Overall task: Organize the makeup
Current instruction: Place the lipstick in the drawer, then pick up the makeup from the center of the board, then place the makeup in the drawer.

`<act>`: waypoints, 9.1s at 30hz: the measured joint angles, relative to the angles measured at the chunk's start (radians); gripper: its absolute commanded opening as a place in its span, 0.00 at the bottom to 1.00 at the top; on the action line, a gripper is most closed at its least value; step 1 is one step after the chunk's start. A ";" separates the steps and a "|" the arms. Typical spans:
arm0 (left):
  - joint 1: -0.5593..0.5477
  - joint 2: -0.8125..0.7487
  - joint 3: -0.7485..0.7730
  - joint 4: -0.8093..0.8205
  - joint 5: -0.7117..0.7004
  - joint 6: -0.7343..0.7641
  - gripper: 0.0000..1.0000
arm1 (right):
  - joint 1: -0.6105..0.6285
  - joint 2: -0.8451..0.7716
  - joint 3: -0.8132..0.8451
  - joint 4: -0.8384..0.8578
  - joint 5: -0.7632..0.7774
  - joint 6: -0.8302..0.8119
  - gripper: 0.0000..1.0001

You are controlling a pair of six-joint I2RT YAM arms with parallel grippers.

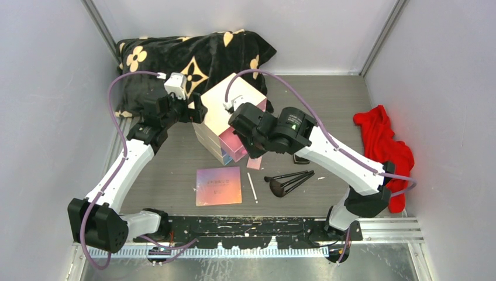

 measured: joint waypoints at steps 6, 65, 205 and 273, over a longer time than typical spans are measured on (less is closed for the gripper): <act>0.000 0.000 0.000 0.000 0.000 0.000 1.00 | -0.055 0.047 0.061 0.004 -0.066 -0.071 0.01; 0.000 0.000 0.000 0.000 -0.001 0.004 1.00 | -0.203 0.150 0.106 0.074 -0.110 -0.220 0.47; 0.000 -0.005 0.001 -0.002 -0.019 0.022 1.00 | -0.079 0.066 0.012 0.034 -0.115 -0.094 0.01; 0.000 -0.005 0.001 0.000 -0.016 0.023 1.00 | -0.207 0.240 0.245 -0.038 -0.139 -0.188 0.34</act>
